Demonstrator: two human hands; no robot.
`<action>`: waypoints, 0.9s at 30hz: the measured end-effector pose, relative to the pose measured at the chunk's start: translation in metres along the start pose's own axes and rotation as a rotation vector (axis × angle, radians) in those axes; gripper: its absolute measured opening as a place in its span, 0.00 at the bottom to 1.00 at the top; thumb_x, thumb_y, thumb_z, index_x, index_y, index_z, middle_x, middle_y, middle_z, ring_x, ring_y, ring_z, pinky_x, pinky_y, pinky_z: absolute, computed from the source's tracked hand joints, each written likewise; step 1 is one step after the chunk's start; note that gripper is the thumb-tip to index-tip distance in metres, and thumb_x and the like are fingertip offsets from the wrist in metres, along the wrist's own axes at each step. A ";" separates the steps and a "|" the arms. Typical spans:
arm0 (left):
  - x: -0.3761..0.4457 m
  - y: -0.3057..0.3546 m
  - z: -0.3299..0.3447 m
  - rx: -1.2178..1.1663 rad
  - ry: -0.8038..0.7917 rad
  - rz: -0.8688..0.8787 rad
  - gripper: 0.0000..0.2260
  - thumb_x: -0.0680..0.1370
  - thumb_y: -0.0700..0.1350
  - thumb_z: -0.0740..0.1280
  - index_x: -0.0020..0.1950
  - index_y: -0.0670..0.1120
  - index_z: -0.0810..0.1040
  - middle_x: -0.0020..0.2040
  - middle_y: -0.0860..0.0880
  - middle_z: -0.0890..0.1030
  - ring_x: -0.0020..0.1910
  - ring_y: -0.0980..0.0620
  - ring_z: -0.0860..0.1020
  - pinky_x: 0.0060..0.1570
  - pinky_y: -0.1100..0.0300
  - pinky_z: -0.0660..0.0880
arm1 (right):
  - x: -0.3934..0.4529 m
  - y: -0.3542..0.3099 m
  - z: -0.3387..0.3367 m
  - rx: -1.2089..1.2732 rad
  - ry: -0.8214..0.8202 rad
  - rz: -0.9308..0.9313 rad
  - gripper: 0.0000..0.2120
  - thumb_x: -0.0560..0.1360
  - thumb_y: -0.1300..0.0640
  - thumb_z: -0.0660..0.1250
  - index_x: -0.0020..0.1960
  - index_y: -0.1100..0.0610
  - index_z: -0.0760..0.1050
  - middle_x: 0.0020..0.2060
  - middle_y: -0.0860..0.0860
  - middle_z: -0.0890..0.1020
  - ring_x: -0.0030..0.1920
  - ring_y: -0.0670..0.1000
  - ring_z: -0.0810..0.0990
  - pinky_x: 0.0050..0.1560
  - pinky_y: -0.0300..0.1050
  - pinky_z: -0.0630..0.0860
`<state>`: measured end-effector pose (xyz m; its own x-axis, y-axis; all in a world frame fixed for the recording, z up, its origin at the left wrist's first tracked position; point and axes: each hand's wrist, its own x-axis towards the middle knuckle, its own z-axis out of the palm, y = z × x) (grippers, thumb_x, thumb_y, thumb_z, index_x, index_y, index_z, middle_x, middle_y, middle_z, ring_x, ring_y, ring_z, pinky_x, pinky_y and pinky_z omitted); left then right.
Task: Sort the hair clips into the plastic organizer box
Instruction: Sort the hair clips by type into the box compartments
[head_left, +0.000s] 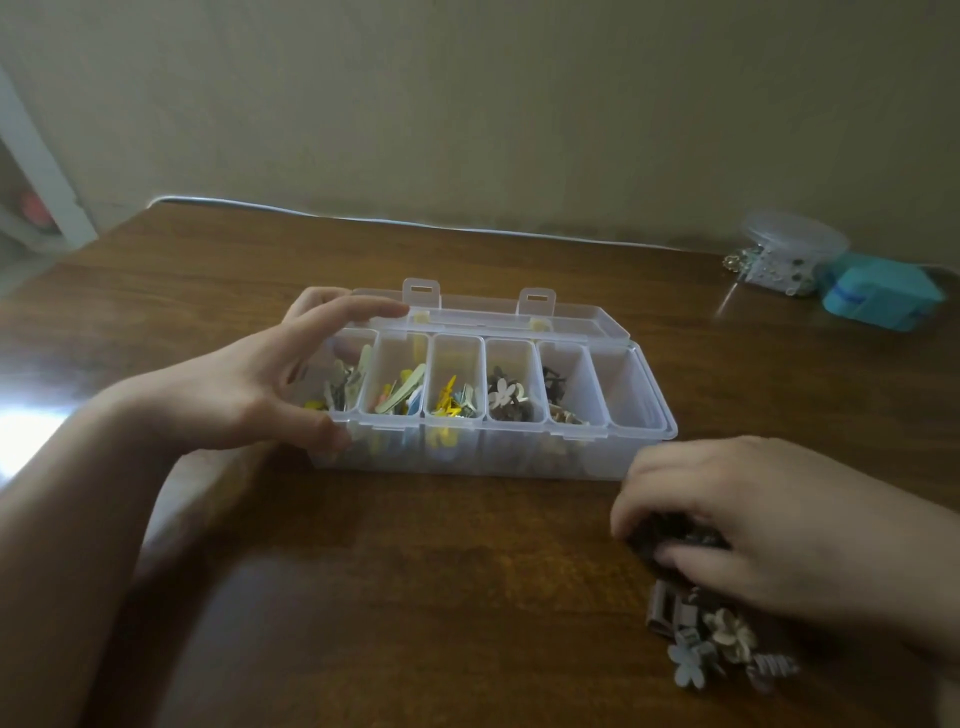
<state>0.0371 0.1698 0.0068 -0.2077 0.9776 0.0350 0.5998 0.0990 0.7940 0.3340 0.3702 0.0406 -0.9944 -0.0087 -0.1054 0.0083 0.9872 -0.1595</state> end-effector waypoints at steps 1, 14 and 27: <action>0.000 0.000 0.000 0.000 -0.001 0.001 0.42 0.59 0.55 0.76 0.71 0.70 0.65 0.67 0.64 0.65 0.67 0.58 0.72 0.64 0.57 0.70 | 0.001 0.002 -0.001 0.047 0.039 -0.041 0.12 0.74 0.45 0.64 0.56 0.33 0.71 0.53 0.31 0.74 0.55 0.36 0.75 0.52 0.39 0.75; 0.001 0.000 -0.001 0.023 0.009 0.007 0.43 0.57 0.58 0.75 0.70 0.72 0.65 0.66 0.67 0.65 0.66 0.63 0.70 0.60 0.63 0.69 | 0.040 0.001 0.017 0.231 0.601 0.133 0.10 0.76 0.50 0.64 0.55 0.46 0.79 0.50 0.37 0.80 0.56 0.38 0.75 0.57 0.39 0.73; 0.000 -0.002 -0.001 0.043 0.002 -0.001 0.43 0.58 0.57 0.75 0.71 0.70 0.64 0.66 0.66 0.64 0.68 0.60 0.69 0.64 0.58 0.67 | 0.001 -0.012 -0.002 -0.040 -0.159 -0.037 0.14 0.73 0.37 0.63 0.57 0.34 0.67 0.53 0.36 0.74 0.58 0.38 0.65 0.59 0.40 0.67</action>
<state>0.0352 0.1698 0.0061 -0.2094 0.9772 0.0353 0.6323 0.1078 0.7672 0.3325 0.3584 0.0441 -0.9648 -0.0674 -0.2544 -0.0356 0.9912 -0.1276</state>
